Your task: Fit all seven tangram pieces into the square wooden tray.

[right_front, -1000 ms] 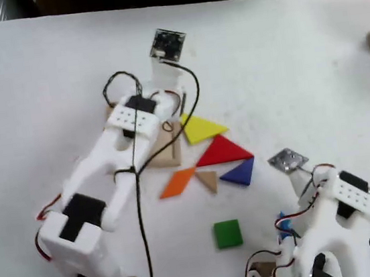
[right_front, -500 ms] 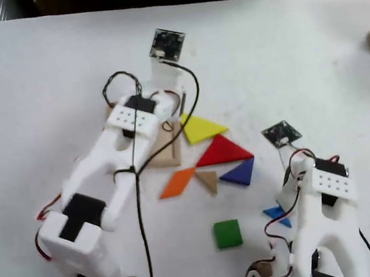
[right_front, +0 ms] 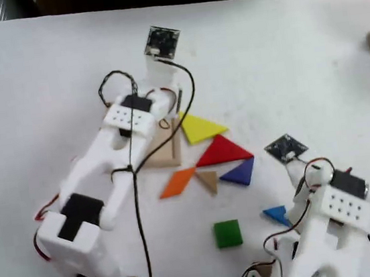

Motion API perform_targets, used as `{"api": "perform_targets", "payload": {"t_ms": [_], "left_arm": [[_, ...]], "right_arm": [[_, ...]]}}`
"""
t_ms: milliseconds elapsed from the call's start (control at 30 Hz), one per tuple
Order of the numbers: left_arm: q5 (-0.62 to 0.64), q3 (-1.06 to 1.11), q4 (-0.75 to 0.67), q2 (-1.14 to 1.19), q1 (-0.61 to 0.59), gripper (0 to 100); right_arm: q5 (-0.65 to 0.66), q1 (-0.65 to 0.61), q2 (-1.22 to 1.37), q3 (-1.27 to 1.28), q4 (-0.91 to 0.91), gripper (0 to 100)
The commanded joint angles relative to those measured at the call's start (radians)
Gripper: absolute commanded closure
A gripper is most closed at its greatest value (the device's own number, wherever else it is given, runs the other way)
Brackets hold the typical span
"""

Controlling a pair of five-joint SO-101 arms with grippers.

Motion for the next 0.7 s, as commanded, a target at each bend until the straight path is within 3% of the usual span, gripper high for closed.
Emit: {"api": "perform_targets", "payload": {"t_ms": [0,200,400,567,667], "left_arm": [[-0.009,-0.028,-0.021,-0.068,-0.007,98],[-0.009,-0.028,-0.023,-0.068,-0.044,98],[-0.009,-0.035,-0.029,-0.068,-0.099,98],[-0.009,-0.035,-0.031,-0.067,-0.097,98],[-0.009,-0.035,-0.038,-0.067,-0.099,98]], "right_arm": [[0.018,0.021,-0.162,0.061,-0.041,98.1],[0.020,-0.016,-0.031,0.054,-0.064,98.1],[0.072,-0.131,0.433,-0.092,-0.019,98.1],[0.069,-0.193,0.720,-0.158,-0.094,98.1],[-0.052,-0.265,0.762,-0.170,-0.148,98.1]]}}
